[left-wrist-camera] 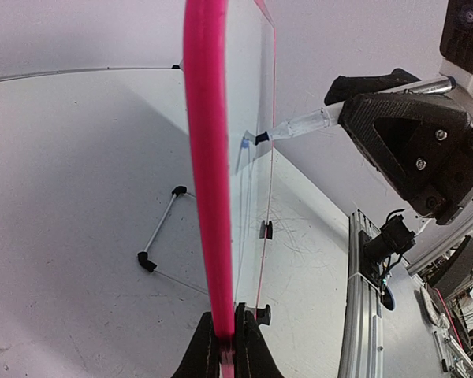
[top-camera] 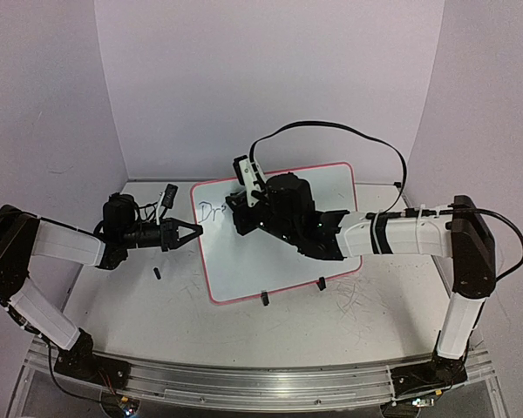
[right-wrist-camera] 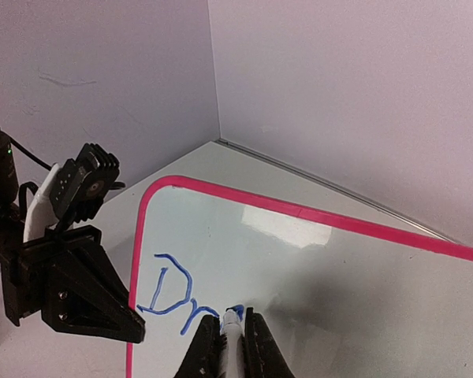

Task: Write a sentence on the whiteboard

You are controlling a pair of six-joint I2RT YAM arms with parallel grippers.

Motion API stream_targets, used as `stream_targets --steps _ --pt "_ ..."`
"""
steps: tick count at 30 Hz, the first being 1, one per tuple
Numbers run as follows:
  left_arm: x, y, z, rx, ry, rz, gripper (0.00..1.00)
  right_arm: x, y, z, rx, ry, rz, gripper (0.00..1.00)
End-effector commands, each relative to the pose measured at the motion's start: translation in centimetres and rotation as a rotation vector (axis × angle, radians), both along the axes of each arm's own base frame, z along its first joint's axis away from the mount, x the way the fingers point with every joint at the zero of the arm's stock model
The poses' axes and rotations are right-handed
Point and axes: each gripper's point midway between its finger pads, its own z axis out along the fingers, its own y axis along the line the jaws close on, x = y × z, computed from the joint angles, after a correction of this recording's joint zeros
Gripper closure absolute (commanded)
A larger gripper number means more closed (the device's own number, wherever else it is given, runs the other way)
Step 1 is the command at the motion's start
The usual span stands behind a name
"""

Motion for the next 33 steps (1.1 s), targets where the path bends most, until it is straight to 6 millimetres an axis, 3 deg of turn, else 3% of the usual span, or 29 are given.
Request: stream_targets --steps 1,15,19,24,28,33 --pt "0.5 -0.4 2.1 0.002 -0.118 -0.008 1.00 0.1 -0.2 -2.1 -0.025 0.043 -0.013 1.00" --pt "0.5 -0.4 2.1 0.001 -0.116 -0.007 1.00 -0.2 -1.2 -3.6 -0.059 0.064 -0.031 1.00" --pt "0.4 -0.4 2.0 0.002 -0.113 -0.010 1.00 -0.1 -1.8 -3.1 -0.063 0.050 -0.052 1.00" --pt "0.5 -0.4 2.0 0.003 -0.113 -0.008 1.00 0.2 -2.3 -1.6 -0.044 0.028 -0.069 1.00" --pt "0.5 -0.4 1.9 0.004 -0.112 -0.008 1.00 0.2 -2.8 1.0 -0.006 -0.003 -0.071 1.00" --pt "0.5 -0.4 1.8 0.005 -0.110 -0.009 1.00 -2.2 -2.3 4.1 0.065 -0.033 0.066 1.00"
